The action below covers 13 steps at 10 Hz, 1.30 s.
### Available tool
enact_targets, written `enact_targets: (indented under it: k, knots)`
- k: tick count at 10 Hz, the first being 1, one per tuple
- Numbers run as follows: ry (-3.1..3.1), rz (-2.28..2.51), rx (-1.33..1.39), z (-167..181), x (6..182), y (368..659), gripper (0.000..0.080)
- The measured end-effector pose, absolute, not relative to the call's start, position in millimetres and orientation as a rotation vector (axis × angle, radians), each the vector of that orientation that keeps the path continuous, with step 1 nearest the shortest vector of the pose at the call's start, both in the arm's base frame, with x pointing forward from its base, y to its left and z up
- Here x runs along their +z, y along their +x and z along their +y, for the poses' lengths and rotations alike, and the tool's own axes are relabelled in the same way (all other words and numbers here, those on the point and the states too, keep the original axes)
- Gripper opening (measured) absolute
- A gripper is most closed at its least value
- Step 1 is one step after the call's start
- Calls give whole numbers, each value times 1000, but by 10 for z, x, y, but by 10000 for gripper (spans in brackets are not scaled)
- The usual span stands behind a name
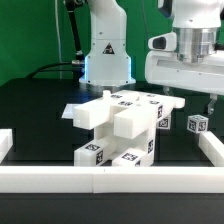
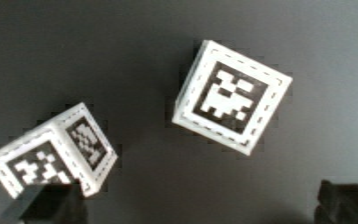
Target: Assemble chair
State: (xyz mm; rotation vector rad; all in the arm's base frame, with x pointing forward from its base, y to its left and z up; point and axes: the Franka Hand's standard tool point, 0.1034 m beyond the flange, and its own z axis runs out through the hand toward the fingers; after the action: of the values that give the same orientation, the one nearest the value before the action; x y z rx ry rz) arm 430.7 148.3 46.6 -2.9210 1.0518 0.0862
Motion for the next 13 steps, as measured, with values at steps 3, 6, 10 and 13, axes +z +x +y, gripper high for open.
enact_targets:
  k: [3, 6, 10, 13]
  knots:
    - [-2972, 888, 78, 1459, 467, 4317, 648]
    - [-3043, 584, 72, 1453, 466, 4318, 648]
    - [-3068, 446, 67, 1486, 412, 4295, 648]
    - [-3077, 349, 63, 1624, 369, 4272, 648]
